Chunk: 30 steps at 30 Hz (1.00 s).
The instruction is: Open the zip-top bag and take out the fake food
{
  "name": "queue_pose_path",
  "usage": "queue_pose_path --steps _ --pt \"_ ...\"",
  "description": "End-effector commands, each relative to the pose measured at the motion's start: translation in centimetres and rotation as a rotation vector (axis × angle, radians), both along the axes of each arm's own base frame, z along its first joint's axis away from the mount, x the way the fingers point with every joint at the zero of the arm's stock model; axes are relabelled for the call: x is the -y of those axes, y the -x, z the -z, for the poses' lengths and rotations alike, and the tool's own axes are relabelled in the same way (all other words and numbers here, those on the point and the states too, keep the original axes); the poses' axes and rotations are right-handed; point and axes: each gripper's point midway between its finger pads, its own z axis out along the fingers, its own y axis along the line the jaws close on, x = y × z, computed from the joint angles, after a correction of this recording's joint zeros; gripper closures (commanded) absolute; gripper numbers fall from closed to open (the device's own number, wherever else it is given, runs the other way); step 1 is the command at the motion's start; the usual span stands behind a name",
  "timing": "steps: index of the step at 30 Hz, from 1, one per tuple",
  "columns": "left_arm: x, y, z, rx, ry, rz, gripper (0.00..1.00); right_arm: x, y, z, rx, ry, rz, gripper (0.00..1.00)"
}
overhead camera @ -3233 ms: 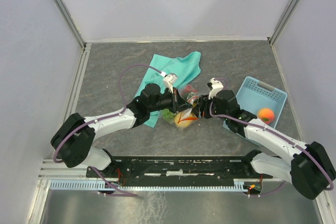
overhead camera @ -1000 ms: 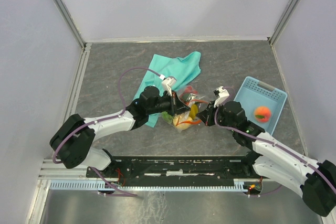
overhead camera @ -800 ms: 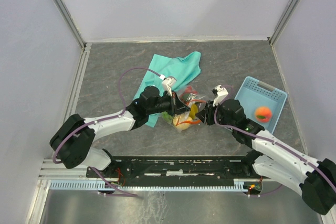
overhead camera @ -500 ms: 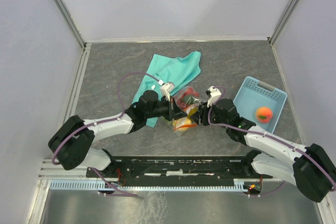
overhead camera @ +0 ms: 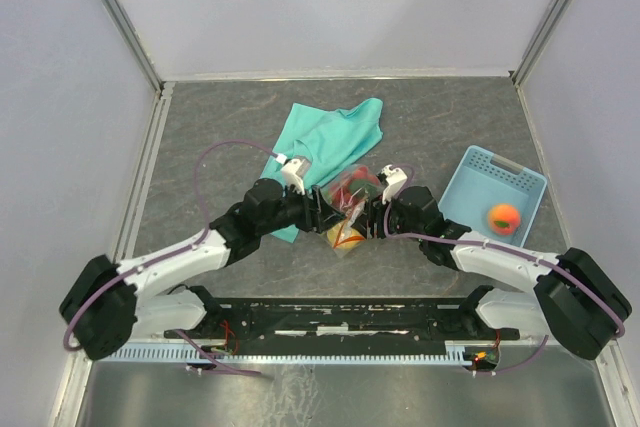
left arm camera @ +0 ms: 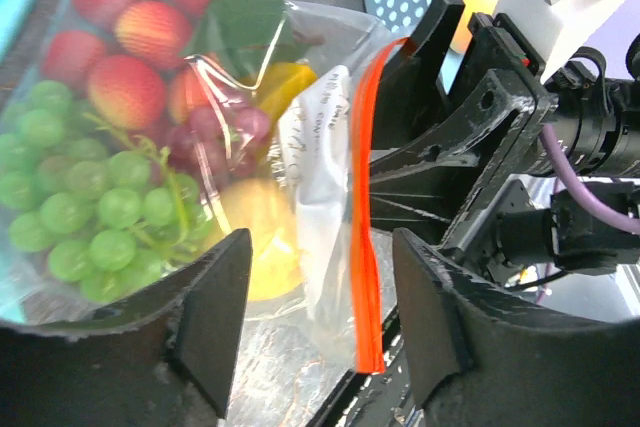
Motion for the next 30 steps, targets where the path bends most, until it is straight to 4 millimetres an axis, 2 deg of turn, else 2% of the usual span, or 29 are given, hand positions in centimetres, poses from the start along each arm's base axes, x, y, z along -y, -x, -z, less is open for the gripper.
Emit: queue_pose_path --steps 1,3,5,9,15,18,22,27,30 --pt "-3.1 -0.2 3.4 -0.020 -0.103 -0.113 0.49 -1.6 0.4 -2.2 0.065 -0.078 -0.084 0.35" --pt "-3.4 0.2 5.1 -0.053 -0.136 -0.113 0.63 -1.9 0.8 -2.2 0.059 -0.089 -0.104 0.34" --pt "-3.3 0.4 6.6 -0.083 -0.161 -0.099 0.67 -2.0 1.0 -1.9 0.049 -0.087 -0.115 0.33" --pt "-2.3 0.0 8.3 -0.109 -0.177 -0.075 0.70 -2.6 1.5 -1.4 0.029 -0.078 -0.148 0.32" --pt "-0.6 -1.3 8.7 -0.106 -0.167 -0.061 0.70 -2.9 2.3 -0.3 -0.002 -0.044 -0.192 0.31" --pt "0.0 -1.6 9.0 -0.115 -0.170 -0.047 0.71 -2.6 3.2 -0.4 -0.002 -0.046 -0.225 0.19" --pt "-0.2 -1.6 9.7 -0.119 -0.192 -0.044 0.70 -0.7 3.8 -1.0 0.043 0.016 -0.211 0.12" --pt "-0.7 -1.9 9.3 -0.102 -0.196 -0.059 0.70 1.3 4.0 -1.0 0.068 0.075 -0.161 0.14" --pt "-0.5 -2.0 8.8 -0.098 -0.188 -0.054 0.70 1.9 3.4 0.4 0.027 0.139 -0.123 0.23"
